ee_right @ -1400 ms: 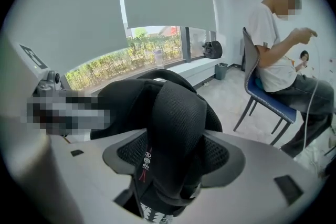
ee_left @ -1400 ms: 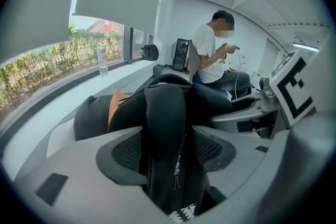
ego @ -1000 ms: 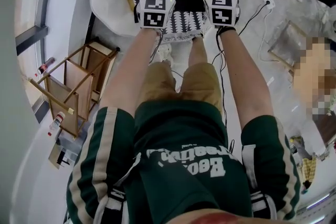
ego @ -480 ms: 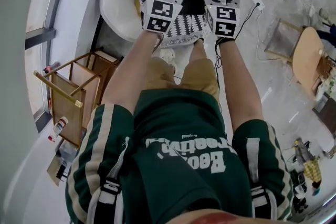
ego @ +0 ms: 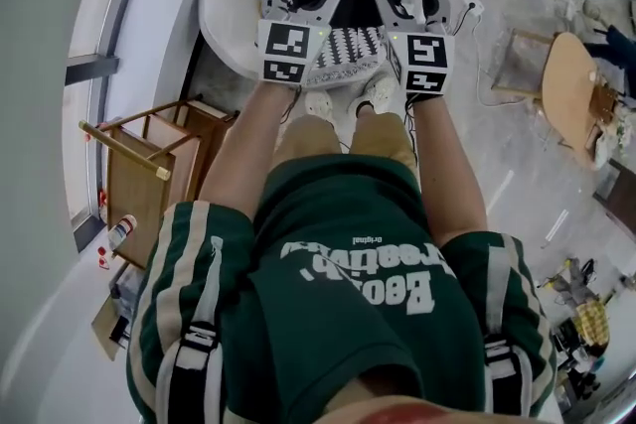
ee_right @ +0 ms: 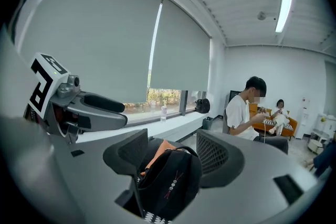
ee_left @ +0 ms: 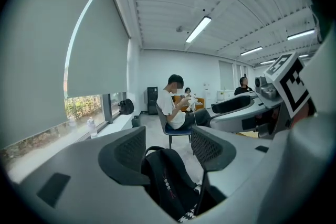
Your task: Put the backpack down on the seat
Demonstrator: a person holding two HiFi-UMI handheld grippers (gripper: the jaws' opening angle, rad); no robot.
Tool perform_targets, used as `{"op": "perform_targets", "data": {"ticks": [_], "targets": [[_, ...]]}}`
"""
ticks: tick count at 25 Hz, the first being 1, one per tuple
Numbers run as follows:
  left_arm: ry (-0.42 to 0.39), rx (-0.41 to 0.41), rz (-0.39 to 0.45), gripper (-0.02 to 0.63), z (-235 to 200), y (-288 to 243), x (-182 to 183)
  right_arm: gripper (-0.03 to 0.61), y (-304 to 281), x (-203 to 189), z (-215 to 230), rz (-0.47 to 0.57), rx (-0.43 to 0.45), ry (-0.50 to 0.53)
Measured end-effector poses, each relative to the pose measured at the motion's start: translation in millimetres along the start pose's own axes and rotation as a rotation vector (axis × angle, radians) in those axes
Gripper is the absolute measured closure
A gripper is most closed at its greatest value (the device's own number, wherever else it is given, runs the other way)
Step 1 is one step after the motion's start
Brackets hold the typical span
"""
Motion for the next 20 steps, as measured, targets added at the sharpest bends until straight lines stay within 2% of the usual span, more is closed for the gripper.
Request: {"op": "perform_targets", "data": {"ticks": [6,10,17,20], "targets": [[-0.017,0.039,0.075,0.331,37,43,55,0.311,62,34,2,0.104,0.033,0.003],[-0.051,0.067,0.107,0.331,60,66,87,0.311,97,50,11,0.144,0.090,0.021],[-0.052,0.117,0.103,0.331,105,102,107,0.311,147,57,30,0.198,0.189,0.080],[-0.044,0.143,0.130,0.331,130,120,114,0.311,171,53,33,0.214,0.232,0.088]]}}
Point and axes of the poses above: the fingertips, and each gripper's own axes: y backward along the fingers, z to its right, x out of its top, the point moved 9 cm from there along y, backward along the fingers, and after that the axes turned 10 degrees about x, right-handed, at the moved point
